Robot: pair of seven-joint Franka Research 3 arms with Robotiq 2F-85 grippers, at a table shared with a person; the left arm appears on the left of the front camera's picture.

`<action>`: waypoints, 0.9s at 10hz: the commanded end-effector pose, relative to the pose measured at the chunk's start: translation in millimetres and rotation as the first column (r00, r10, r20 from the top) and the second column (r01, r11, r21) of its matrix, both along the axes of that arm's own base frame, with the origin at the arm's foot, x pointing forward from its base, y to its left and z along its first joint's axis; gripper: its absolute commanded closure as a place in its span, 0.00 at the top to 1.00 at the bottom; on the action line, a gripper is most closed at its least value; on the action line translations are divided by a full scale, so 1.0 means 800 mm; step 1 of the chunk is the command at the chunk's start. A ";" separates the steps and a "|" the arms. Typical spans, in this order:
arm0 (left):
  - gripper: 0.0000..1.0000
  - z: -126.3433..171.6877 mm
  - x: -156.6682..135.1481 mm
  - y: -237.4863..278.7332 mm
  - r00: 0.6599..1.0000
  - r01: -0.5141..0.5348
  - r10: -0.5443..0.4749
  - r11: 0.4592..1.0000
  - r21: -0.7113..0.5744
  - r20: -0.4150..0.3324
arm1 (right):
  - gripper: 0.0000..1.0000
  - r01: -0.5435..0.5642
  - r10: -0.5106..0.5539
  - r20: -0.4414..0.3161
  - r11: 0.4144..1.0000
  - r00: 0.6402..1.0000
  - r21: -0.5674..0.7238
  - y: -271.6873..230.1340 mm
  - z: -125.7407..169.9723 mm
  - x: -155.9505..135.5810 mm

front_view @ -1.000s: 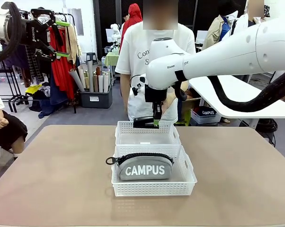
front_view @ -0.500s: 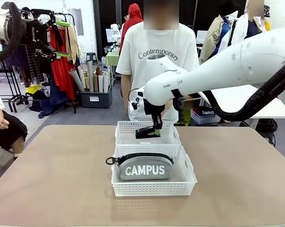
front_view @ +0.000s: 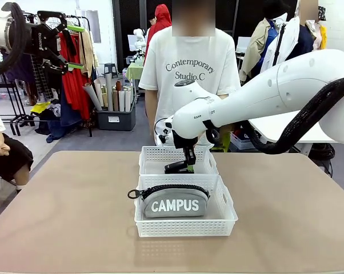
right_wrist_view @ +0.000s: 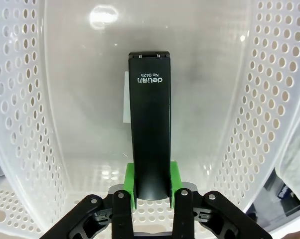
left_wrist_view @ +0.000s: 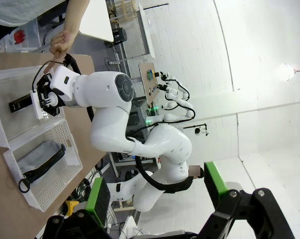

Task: Distribute items into two baskets.
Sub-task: Place the picked Stapler into the Organizing basket as instructed by the person.

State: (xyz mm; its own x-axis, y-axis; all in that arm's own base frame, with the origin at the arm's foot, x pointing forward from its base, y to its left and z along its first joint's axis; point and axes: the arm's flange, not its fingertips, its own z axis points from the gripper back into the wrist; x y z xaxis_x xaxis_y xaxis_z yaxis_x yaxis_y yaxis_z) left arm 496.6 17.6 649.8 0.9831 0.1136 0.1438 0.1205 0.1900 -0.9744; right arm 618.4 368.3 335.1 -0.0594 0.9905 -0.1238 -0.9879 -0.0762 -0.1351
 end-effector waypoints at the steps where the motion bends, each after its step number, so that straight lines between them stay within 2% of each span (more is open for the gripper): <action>1: 1.00 0.001 -0.003 0.001 1.000 -0.001 0.001 1.000 0.000 0.000 | 0.00 0.033 -0.033 0.025 0.999 0.999 -0.018 0.000 0.000 0.008; 6: 1.00 0.001 -0.003 0.001 1.000 -0.001 0.001 1.000 0.000 0.000 | 0.89 0.112 -0.112 -0.013 0.994 0.994 0.017 -0.006 0.025 0.014; 7: 1.00 0.001 -0.003 0.001 1.000 -0.001 0.001 1.000 0.000 0.000 | 1.00 0.121 -0.120 -0.041 0.992 0.992 0.022 -0.008 0.033 0.013; 9: 1.00 0.001 -0.003 0.001 1.000 -0.001 0.001 1.000 0.000 0.000 | 1.00 0.159 -0.156 -0.089 0.987 0.984 0.032 -0.015 0.051 0.015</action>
State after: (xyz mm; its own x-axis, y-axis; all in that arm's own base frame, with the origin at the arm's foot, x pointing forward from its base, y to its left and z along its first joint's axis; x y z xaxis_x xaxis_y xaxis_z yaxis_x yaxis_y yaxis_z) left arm 496.6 17.7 649.8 0.9831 0.1137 0.1438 0.1205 0.1900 -0.9744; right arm 630.5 358.6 365.9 0.0573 0.9930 -0.1030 -0.9948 0.0481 -0.0896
